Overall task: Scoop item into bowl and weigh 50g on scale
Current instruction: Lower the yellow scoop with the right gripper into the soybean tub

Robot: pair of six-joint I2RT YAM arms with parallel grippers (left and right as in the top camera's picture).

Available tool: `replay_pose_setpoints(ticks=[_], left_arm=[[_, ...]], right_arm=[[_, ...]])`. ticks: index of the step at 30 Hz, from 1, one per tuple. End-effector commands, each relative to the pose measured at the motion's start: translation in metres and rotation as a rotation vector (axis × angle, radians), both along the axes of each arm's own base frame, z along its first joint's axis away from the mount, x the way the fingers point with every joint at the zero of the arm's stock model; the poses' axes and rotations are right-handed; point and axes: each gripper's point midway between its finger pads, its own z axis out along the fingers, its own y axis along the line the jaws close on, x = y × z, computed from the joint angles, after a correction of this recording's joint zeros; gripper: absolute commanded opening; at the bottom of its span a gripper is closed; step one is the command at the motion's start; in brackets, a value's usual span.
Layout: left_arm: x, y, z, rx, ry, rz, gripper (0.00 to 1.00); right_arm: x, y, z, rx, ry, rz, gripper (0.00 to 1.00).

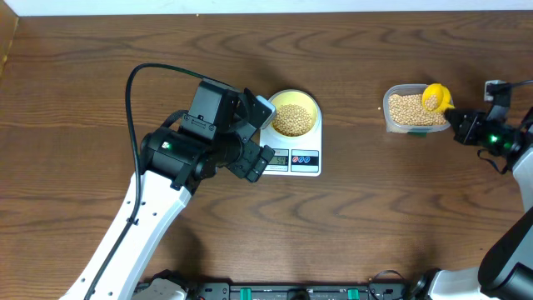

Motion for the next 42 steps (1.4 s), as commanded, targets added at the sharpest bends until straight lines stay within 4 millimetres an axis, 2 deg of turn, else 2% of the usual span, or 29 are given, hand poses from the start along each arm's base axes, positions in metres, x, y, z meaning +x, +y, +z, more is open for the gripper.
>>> replay_pose_setpoints(ticks=[1,12,21,36,42], left_arm=[[-0.002,0.001,0.001,0.002,-0.006,-0.013,0.88],[-0.002,0.001,0.001,0.002,-0.006,-0.013,0.88],[-0.002,0.001,0.001,0.002,-0.006,-0.014,0.88],[-0.002,0.001,0.001,0.002,-0.006,-0.014,0.88],[-0.002,0.001,0.001,0.002,-0.006,-0.013,0.88]], right_arm=[[-0.001,0.001,0.008,-0.135,-0.030,0.031,0.01],[-0.003,0.010,0.035,-0.524,-0.046,0.036,0.01],[-0.006,0.014,0.026,-0.668,0.024,0.029,0.01],[-0.007,0.033,0.022,-0.762,0.033,0.107,0.01],[-0.007,0.033,0.022,-0.704,0.053,0.046,0.01]])
